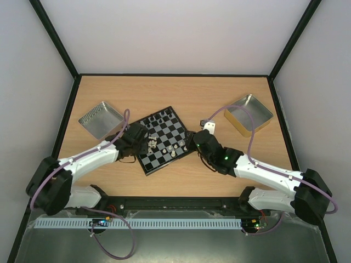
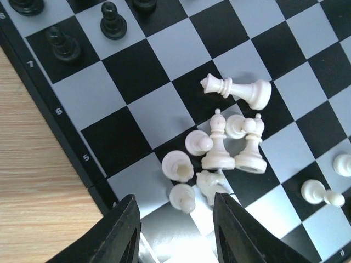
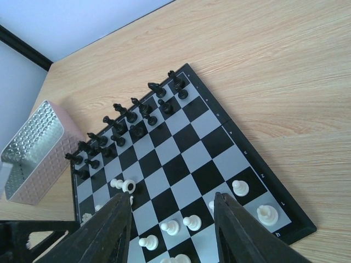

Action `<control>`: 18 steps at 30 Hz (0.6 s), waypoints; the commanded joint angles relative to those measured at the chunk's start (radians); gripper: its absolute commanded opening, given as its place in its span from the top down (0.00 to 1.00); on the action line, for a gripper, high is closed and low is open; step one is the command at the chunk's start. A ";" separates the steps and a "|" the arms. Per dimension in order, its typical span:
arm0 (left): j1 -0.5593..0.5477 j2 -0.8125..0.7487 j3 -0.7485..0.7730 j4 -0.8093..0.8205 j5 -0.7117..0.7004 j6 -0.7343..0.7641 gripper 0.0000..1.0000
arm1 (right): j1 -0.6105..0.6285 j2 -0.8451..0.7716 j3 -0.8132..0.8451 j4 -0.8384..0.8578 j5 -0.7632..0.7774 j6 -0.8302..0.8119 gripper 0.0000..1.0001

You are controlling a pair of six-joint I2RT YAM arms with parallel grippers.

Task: Set up the chess pieces on the board
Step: Pick up the chess piece from the chessboard.

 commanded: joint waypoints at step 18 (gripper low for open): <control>0.046 0.223 0.175 -0.067 -0.032 0.066 0.72 | -0.008 -0.040 -0.016 -0.006 0.078 -0.059 0.61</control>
